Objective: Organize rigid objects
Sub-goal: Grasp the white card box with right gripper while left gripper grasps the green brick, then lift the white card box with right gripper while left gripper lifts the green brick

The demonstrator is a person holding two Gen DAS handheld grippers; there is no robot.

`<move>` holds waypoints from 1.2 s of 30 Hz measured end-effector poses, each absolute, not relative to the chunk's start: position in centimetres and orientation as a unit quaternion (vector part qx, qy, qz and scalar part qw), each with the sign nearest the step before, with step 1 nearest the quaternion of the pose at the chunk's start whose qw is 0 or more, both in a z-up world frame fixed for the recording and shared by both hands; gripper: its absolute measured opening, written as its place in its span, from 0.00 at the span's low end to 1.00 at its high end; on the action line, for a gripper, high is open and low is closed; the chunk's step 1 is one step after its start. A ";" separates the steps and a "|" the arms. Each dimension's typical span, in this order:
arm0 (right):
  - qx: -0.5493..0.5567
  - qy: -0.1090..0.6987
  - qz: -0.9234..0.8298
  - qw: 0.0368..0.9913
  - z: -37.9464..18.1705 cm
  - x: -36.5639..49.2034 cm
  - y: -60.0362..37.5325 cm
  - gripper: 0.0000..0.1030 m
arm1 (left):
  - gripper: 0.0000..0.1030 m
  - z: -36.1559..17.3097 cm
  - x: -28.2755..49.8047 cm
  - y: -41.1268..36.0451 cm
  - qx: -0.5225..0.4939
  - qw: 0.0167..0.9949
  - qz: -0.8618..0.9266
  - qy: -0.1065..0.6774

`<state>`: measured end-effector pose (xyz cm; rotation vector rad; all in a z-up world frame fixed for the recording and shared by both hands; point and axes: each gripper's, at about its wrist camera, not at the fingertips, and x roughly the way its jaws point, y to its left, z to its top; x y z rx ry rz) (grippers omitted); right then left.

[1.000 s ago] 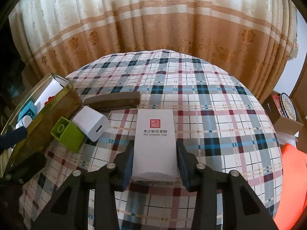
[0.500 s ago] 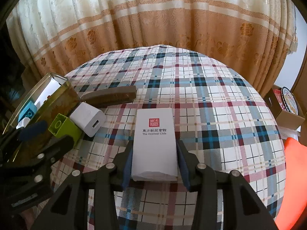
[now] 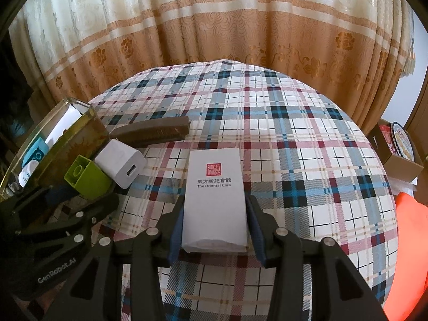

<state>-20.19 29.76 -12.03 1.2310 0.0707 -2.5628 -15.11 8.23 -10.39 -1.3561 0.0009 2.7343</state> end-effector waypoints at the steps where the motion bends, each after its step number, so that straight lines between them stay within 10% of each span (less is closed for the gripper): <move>1: 0.428 0.027 -0.891 0.148 -12.1 -20.1 29.7 0.45 | 0.54 -10.6 -15.3 8.4 -0.446 0.041 0.894 0.005; 5: 0.428 0.028 -0.891 0.148 -12.0 -20.1 29.6 0.45 | 0.30 -10.4 -15.5 7.9 -0.437 0.033 0.899 0.001; 36: 0.405 0.037 -0.900 0.157 -11.3 -19.5 29.3 0.44 | 0.29 -7.9 -13.6 7.9 -0.358 0.035 0.933 0.010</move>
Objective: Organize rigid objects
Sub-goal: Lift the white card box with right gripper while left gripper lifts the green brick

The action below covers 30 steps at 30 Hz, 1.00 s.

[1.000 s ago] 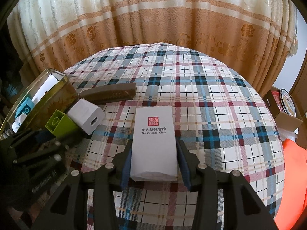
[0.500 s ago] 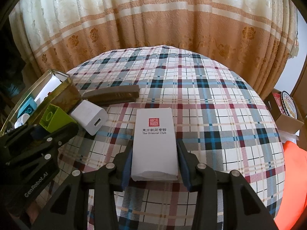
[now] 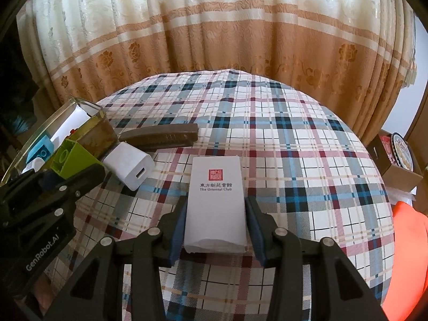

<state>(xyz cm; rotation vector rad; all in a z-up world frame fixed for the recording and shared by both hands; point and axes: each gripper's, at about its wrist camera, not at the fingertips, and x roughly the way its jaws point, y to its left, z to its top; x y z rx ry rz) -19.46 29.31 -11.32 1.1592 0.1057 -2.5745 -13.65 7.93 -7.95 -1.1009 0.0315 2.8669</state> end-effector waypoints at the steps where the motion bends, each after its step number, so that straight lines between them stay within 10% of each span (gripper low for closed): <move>1: 0.405 0.038 -0.900 0.157 -11.3 -19.4 29.3 0.44 | 0.29 -7.9 -13.6 8.0 -0.357 0.035 0.933 0.011; 30: 0.355 0.049 -0.922 0.147 -9.9 -18.0 29.2 0.44 | 0.29 -7.9 -13.4 8.0 -0.356 0.035 0.934 0.012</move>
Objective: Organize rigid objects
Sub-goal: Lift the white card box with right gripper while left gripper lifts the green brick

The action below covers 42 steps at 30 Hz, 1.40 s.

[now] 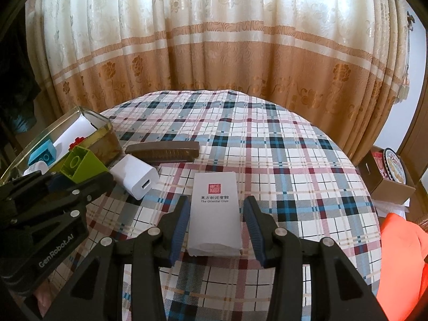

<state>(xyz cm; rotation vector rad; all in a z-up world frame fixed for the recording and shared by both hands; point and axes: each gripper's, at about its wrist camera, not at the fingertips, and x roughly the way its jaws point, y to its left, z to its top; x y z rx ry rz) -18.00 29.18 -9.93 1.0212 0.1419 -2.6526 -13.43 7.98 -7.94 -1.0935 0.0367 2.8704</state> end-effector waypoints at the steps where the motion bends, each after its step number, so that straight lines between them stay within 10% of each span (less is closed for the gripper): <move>1: 0.353 0.049 -0.922 0.147 -9.9 -17.9 29.2 0.44 | 0.29 -7.9 -13.4 8.0 -0.355 0.035 0.934 0.012; 42: 0.312 0.045 -0.938 0.143 -8.9 -16.7 29.6 0.44 | 0.29 -7.4 -12.8 7.9 -0.335 0.022 0.942 0.018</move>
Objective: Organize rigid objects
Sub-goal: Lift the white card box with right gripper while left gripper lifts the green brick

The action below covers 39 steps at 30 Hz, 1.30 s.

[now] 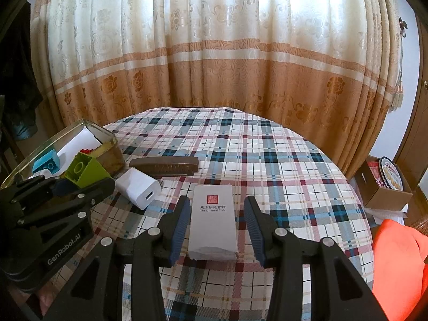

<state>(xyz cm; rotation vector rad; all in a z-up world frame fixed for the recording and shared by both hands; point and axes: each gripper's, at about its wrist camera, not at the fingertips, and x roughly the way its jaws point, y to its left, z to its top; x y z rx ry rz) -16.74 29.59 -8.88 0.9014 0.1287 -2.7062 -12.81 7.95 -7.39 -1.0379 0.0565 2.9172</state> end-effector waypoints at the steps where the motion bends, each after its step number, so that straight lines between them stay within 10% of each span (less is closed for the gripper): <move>1: 0.312 0.044 -0.938 0.143 -8.9 -16.7 29.6 0.44 | 0.29 -7.3 -12.8 7.9 -0.333 0.021 0.942 0.018; 39: 0.261 0.040 -0.953 0.150 -7.7 -15.1 30.0 0.44 | 0.29 -6.3 -11.7 7.7 -0.294 0.017 0.955 0.016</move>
